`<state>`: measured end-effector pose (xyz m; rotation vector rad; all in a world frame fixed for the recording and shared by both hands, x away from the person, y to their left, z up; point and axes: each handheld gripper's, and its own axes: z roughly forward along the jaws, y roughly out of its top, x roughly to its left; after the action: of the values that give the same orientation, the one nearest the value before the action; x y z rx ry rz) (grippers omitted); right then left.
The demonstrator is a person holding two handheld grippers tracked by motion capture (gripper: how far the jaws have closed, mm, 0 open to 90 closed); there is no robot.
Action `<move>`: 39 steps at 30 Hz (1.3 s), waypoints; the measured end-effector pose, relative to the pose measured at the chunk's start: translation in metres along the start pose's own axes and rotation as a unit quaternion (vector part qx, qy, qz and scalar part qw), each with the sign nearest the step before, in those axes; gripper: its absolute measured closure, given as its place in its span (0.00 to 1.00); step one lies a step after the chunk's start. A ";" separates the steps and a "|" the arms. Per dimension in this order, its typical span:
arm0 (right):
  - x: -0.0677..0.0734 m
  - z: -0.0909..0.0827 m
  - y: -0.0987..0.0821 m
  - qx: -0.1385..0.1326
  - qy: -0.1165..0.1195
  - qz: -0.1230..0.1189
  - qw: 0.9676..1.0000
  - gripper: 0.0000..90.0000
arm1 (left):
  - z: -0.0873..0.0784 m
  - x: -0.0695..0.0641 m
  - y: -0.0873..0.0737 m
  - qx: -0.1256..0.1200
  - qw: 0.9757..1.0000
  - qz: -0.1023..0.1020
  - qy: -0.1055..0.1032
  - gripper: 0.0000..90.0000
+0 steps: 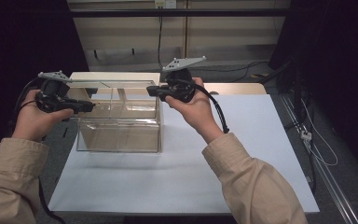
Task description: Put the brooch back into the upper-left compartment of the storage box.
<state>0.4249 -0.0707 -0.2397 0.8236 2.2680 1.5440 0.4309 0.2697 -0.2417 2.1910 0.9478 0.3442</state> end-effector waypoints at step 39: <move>0.001 0.000 -0.001 -0.005 0.015 0.005 1.000 1.00 | 0.002 -0.037 -0.015 -0.023 0.998 0.003 -0.061 0.39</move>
<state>0.4234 -0.0707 -0.2406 0.8155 2.2784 1.5800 0.3980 0.2489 -0.2519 2.1469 0.8578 0.2311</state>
